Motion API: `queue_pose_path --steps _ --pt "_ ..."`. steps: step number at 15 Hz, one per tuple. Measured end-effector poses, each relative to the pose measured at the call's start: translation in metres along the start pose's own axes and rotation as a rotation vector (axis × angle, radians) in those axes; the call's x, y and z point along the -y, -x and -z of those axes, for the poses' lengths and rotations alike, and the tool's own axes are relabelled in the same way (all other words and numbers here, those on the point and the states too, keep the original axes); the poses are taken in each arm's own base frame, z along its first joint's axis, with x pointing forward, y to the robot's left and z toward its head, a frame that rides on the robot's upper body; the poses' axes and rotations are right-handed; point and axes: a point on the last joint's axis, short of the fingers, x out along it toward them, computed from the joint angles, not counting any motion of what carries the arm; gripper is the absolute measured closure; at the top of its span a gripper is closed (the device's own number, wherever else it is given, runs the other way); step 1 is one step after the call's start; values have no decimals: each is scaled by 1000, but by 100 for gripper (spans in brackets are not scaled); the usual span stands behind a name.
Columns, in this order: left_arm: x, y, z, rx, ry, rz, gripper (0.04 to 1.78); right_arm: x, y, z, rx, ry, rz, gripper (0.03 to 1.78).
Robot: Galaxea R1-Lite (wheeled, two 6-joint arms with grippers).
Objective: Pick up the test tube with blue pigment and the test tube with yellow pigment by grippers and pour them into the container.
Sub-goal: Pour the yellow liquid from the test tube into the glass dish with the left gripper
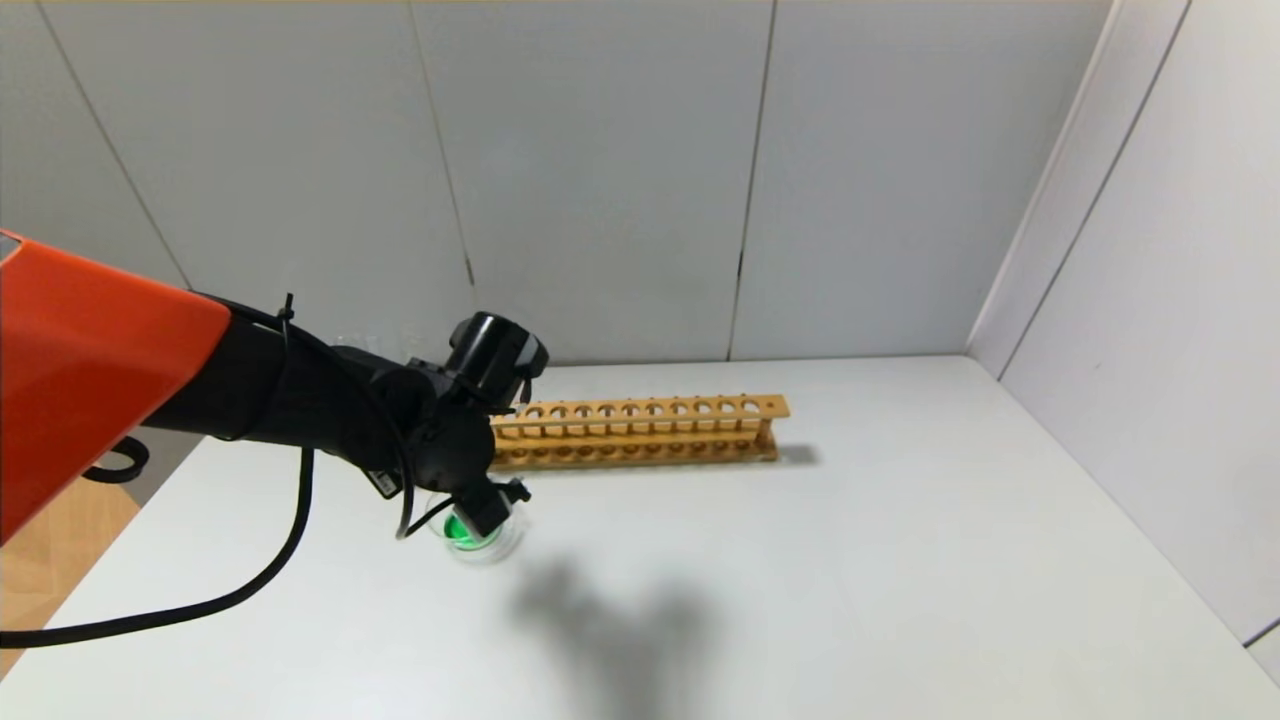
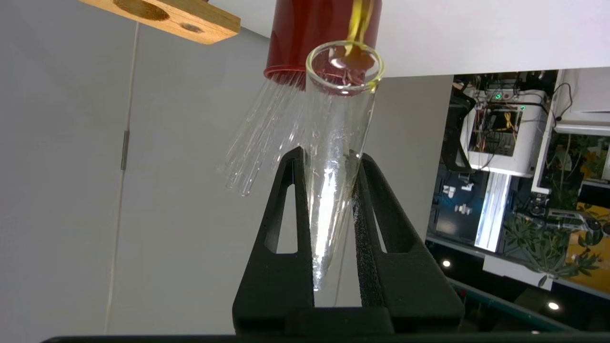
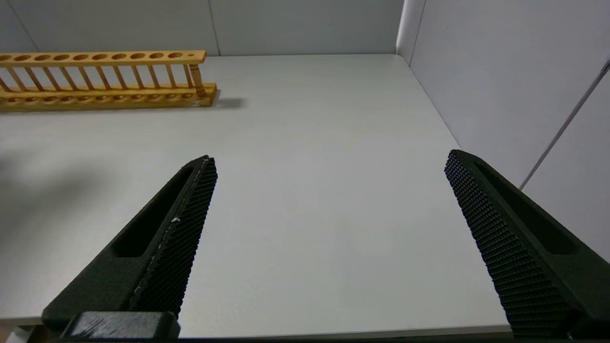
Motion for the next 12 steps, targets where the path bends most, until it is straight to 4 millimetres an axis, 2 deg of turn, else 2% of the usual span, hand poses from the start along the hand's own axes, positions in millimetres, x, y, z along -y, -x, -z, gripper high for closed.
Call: queue_pose_path --steps 8,10,12 --pt "0 1 -1 1 -8 1 152 0 0 0 0 0 0 6" --pt "1 3 2 5 29 -11 152 0 0 0 0 0 -1 6" --pt "3 8 6 26 140 -26 152 0 0 0 0 0 0 6"
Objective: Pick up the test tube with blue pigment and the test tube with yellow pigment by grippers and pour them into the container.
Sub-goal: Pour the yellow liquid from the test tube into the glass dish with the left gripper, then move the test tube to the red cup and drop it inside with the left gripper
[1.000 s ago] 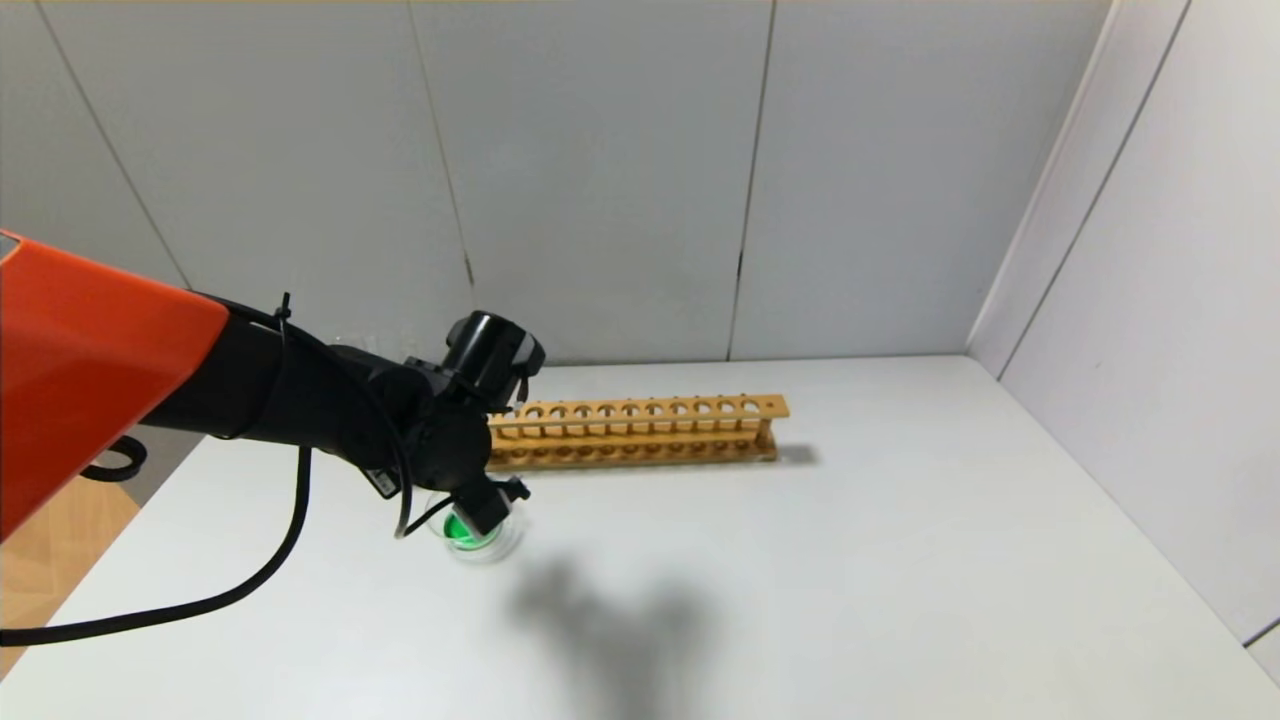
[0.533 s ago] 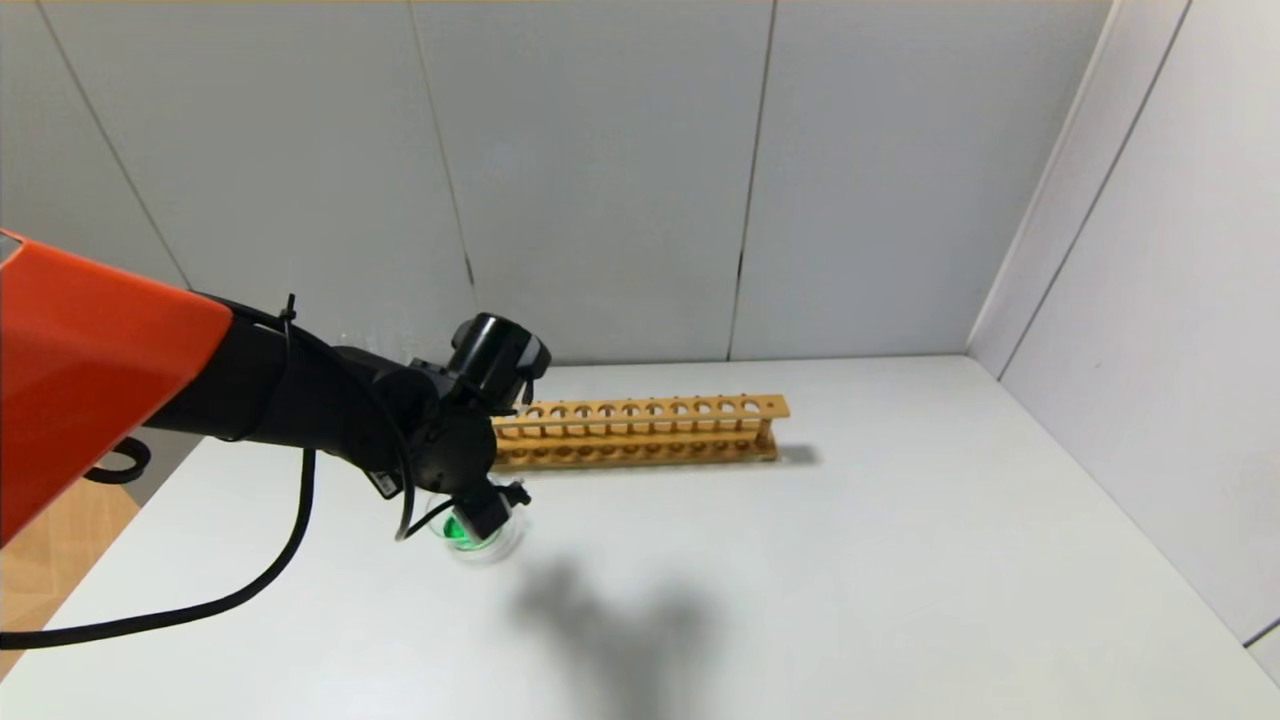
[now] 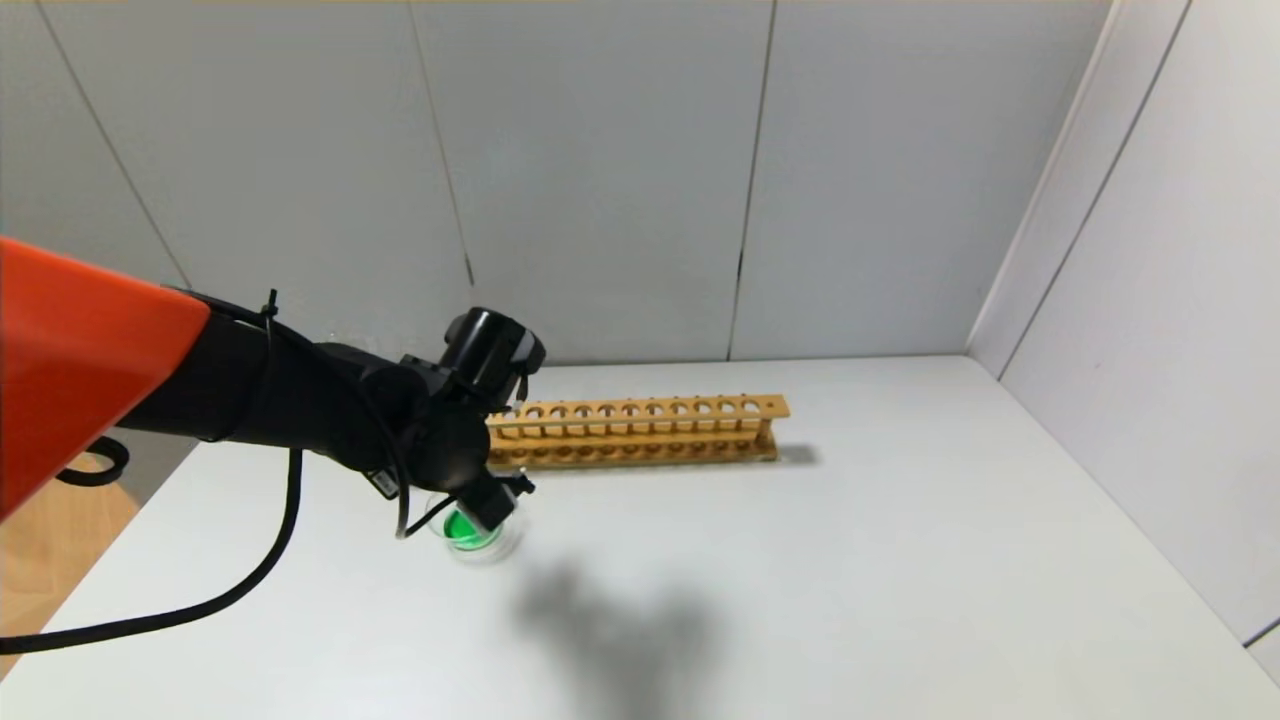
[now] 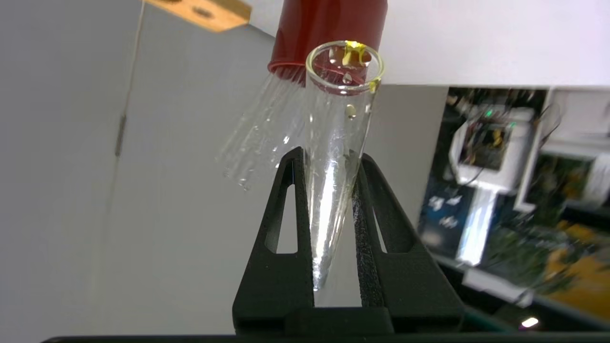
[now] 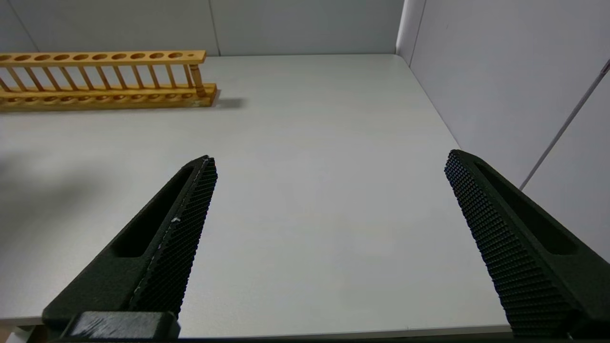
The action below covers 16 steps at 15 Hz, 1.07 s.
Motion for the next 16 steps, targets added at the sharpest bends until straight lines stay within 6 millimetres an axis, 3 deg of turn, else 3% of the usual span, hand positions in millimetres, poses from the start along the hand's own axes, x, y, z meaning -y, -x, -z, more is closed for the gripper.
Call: queue_pose_path --steps 4,8,13,16 --pt "13 18 14 131 441 -34 152 0 0 0 0 0 -1 6" --pt "16 38 32 324 1111 -64 152 0 0 0 0 0 -1 6" --pt "15 72 78 576 1913 -206 152 0 0 0 0 0 -1 6" --pt "20 69 114 617 2219 -310 152 0 0 0 0 0 -1 6"
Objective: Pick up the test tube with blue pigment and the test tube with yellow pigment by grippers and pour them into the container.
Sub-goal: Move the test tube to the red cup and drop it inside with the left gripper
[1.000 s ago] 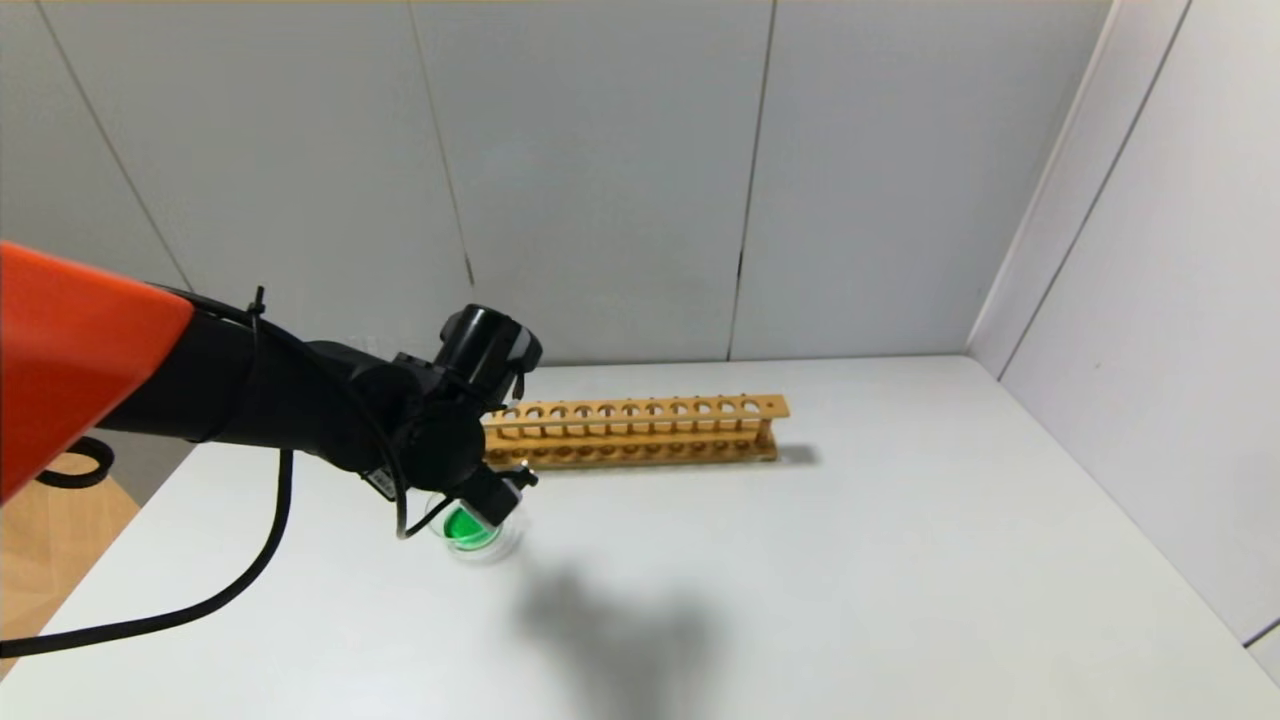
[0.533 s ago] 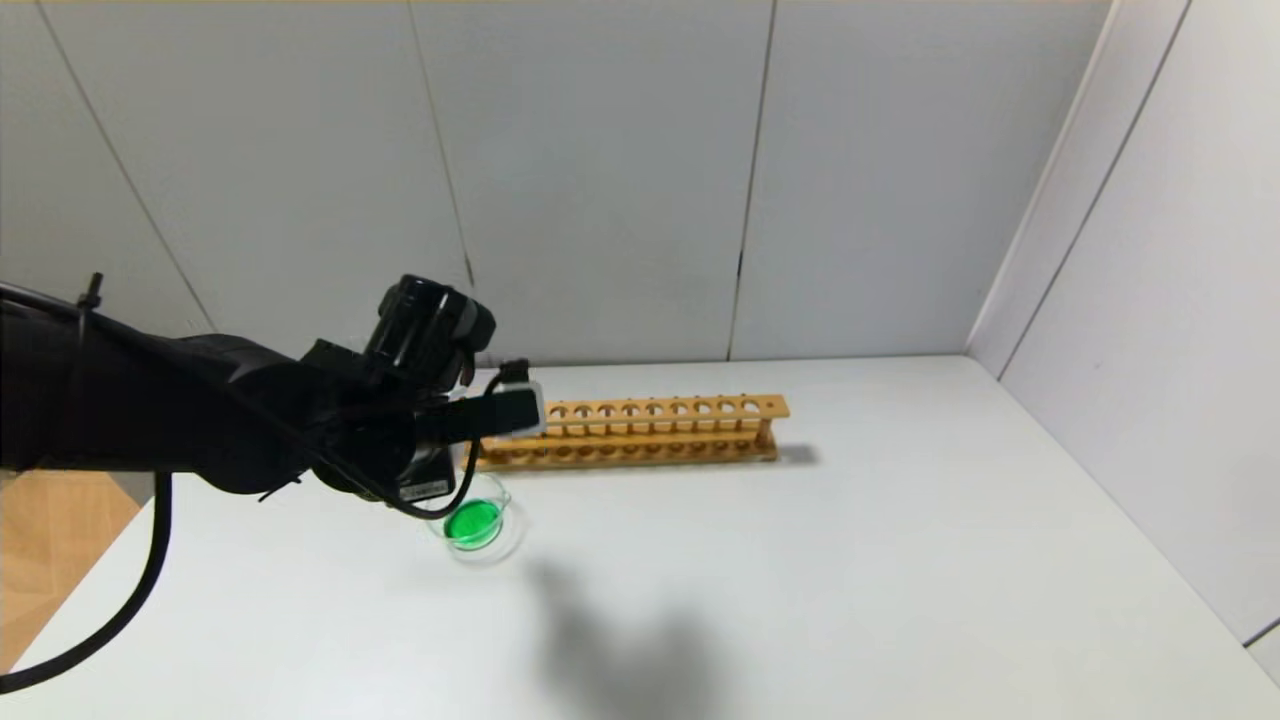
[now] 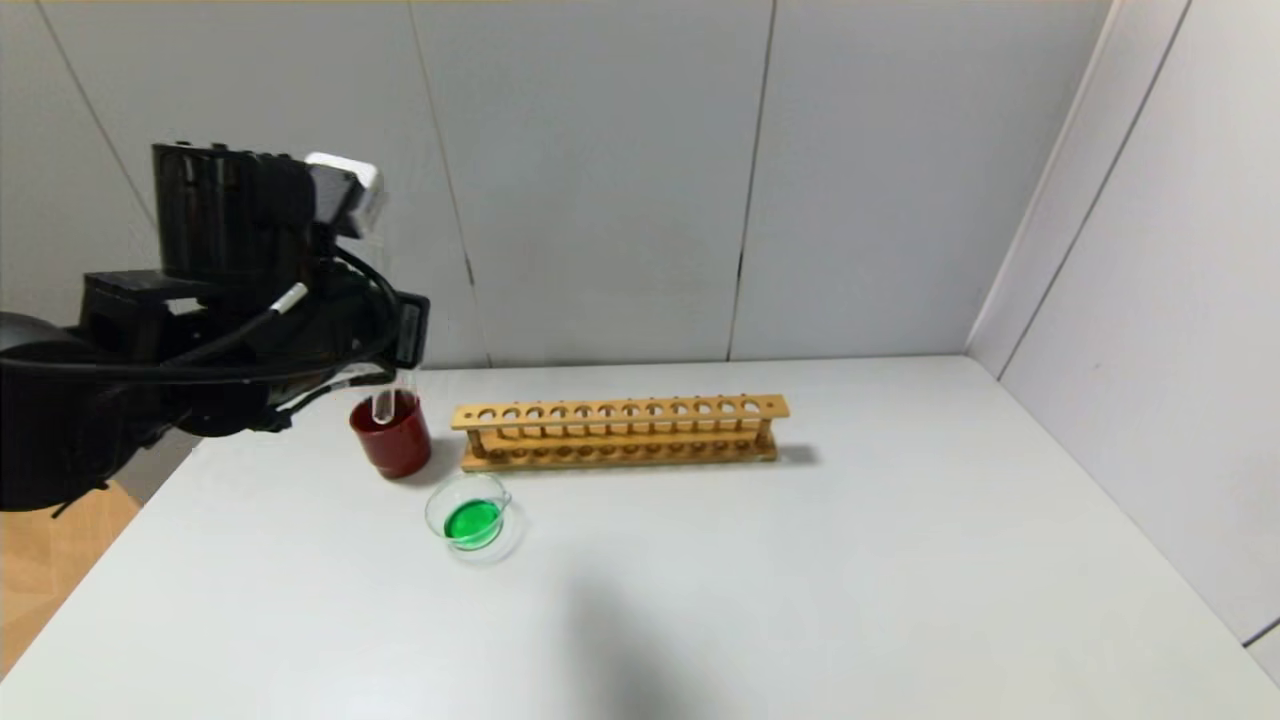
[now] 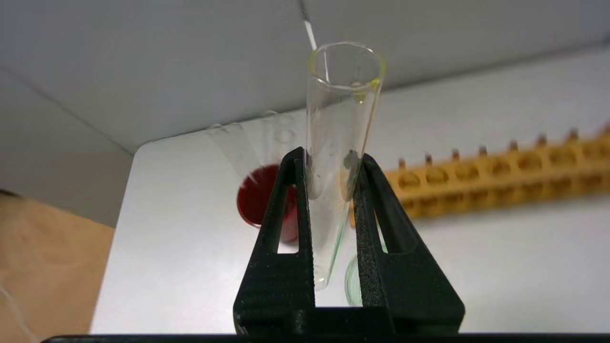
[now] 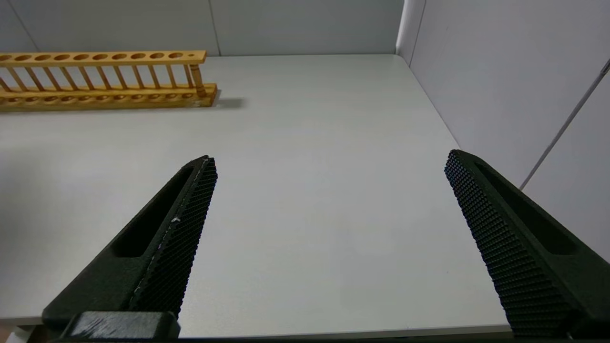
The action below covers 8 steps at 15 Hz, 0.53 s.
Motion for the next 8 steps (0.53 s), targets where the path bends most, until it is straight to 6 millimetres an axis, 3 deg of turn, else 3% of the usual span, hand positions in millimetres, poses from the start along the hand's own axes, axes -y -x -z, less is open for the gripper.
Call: queue_pose_path --steps 5,8 --pt "-54 -15 -1 12 185 -4 152 0 0 0 0 0 0 6" --pt "-69 -32 4 21 225 8 152 0 0 0 0 0 0 6"
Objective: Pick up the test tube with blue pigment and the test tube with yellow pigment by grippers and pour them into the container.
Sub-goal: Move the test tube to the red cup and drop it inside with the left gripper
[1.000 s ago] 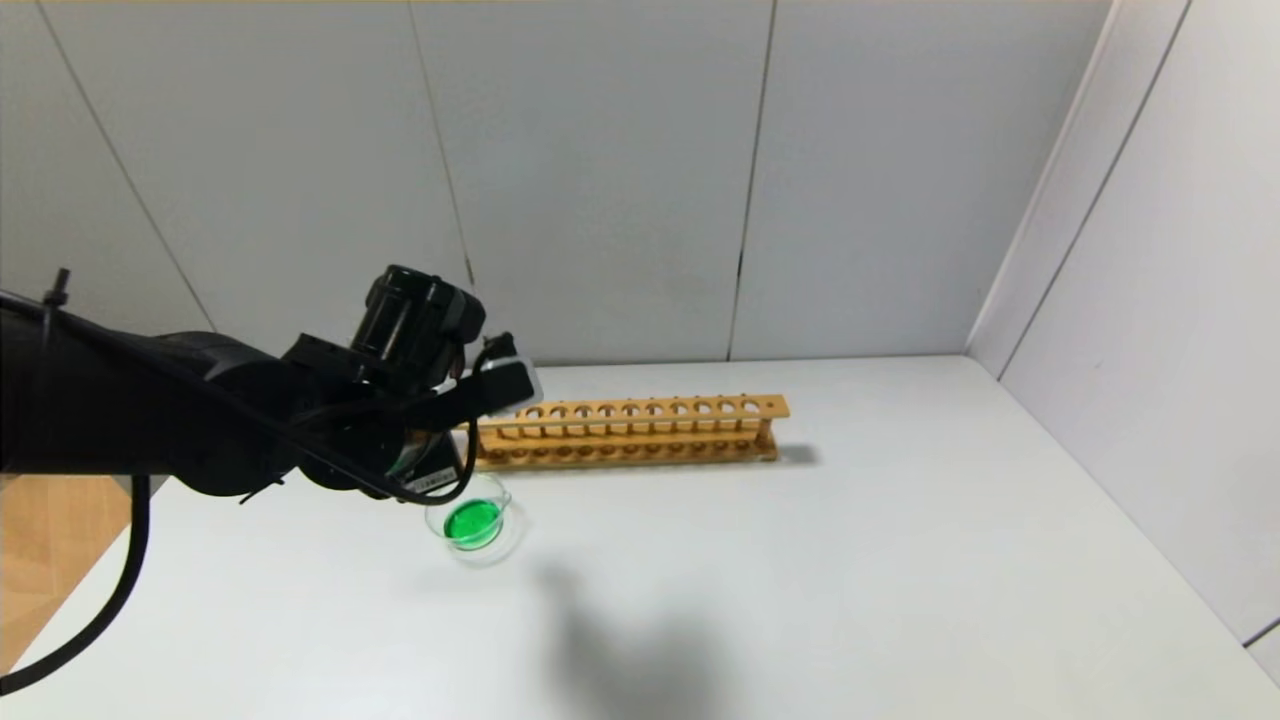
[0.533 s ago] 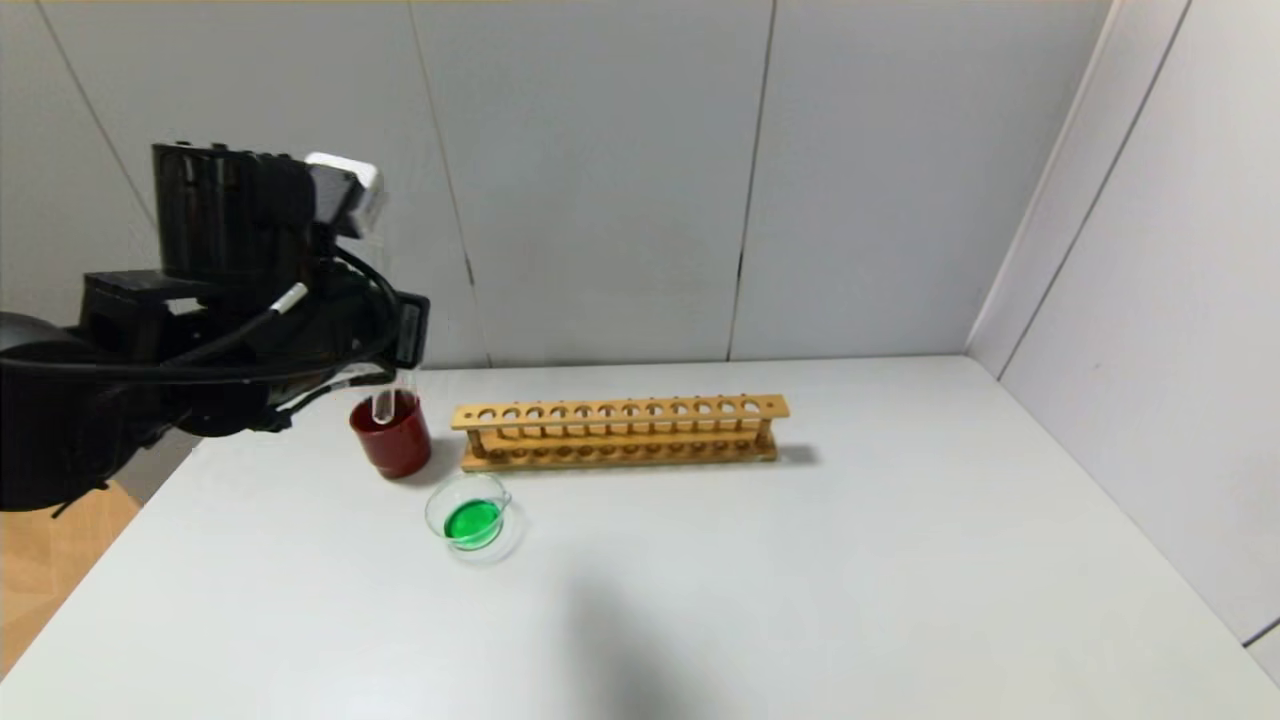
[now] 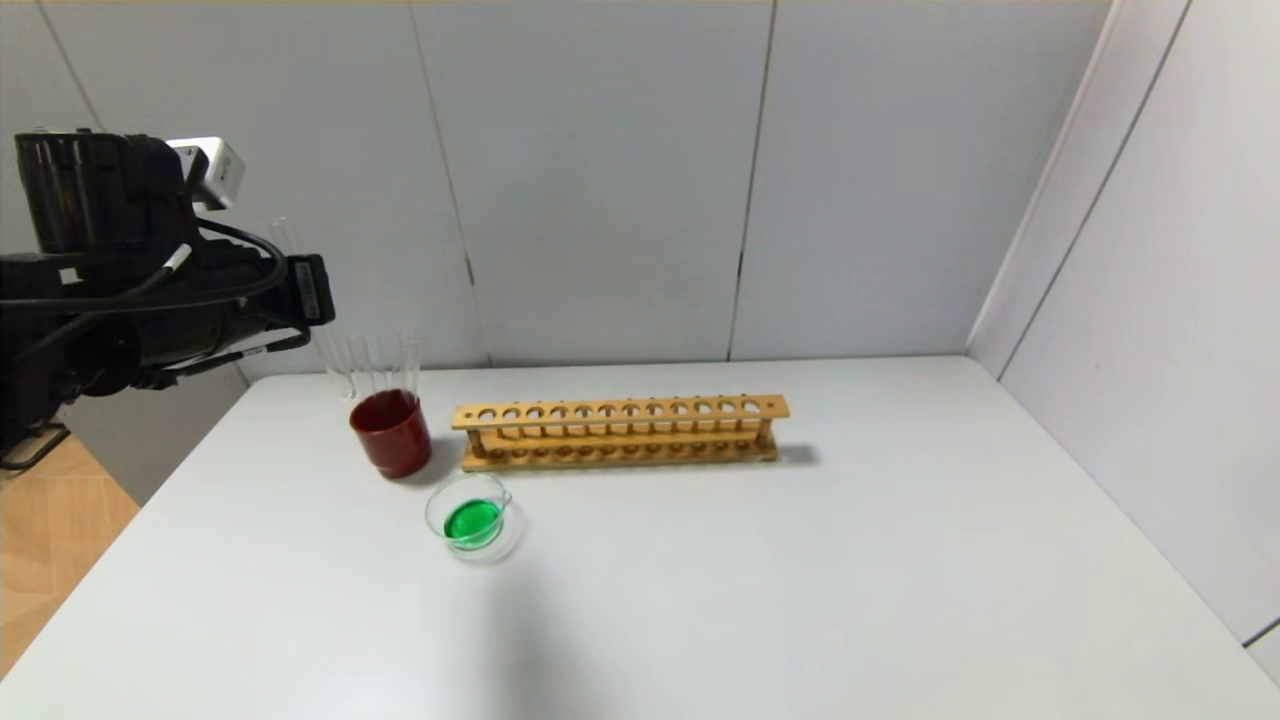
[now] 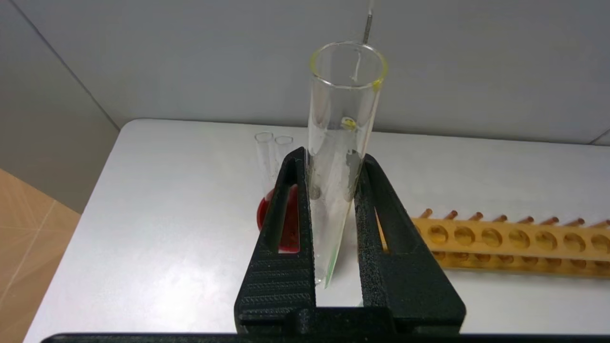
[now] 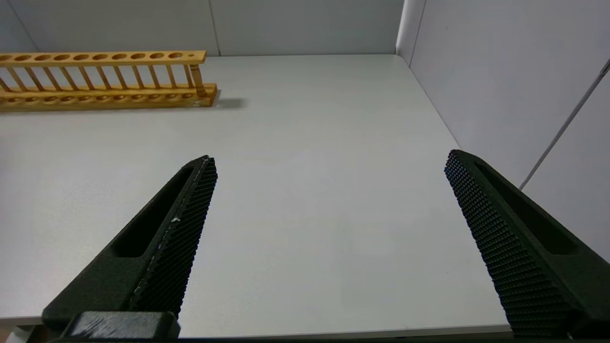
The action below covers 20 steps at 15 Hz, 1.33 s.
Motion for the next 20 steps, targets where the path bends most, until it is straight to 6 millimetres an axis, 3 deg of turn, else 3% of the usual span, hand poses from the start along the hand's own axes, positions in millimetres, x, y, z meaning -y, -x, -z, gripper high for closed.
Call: queue_pose_path --steps 7,20 --pt "-14 -55 22 15 15 4 152 0 0 0 0 0 0 6" --pt "-29 -88 56 -98 12 19 152 0 0 0 0 0 0 6"
